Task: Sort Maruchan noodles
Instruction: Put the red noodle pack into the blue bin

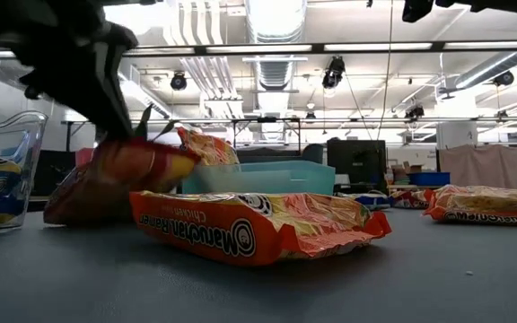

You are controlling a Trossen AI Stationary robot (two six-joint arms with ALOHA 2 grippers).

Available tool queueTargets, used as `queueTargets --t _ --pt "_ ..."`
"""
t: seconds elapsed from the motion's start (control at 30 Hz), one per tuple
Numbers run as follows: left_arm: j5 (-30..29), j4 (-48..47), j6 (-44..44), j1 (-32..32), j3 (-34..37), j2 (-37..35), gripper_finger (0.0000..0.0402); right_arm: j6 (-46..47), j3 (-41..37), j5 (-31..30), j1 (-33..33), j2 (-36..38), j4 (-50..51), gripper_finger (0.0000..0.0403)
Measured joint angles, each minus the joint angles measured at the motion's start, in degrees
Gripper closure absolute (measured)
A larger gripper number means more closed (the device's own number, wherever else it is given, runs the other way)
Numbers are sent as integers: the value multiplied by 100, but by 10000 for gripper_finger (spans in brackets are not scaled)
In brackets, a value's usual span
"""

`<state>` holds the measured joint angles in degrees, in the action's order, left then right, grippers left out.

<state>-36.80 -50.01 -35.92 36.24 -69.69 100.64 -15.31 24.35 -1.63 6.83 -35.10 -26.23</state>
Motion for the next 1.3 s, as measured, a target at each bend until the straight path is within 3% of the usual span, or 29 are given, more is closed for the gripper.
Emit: queueTargets --t 0.2,0.5,0.8,1.0,1.3 --pt "-565 -688 -372 -2 0 -375 401 268 400 0 4 -679 9 264" --pt "-767 -1260 -558 -2 3 -503 402 85 1737 2 4 -3006 273 262" --pt "-931 -1449 -560 -2 9 -514 402 -461 3802 7 2 -4925 2007 202" --pt "-935 -1496 -560 -2 11 -514 402 -966 4790 61 -125 -6087 2471 182" --pt "-935 -1498 -560 -2 11 -516 401 -1114 5890 792 -422 -7315 2683 184"
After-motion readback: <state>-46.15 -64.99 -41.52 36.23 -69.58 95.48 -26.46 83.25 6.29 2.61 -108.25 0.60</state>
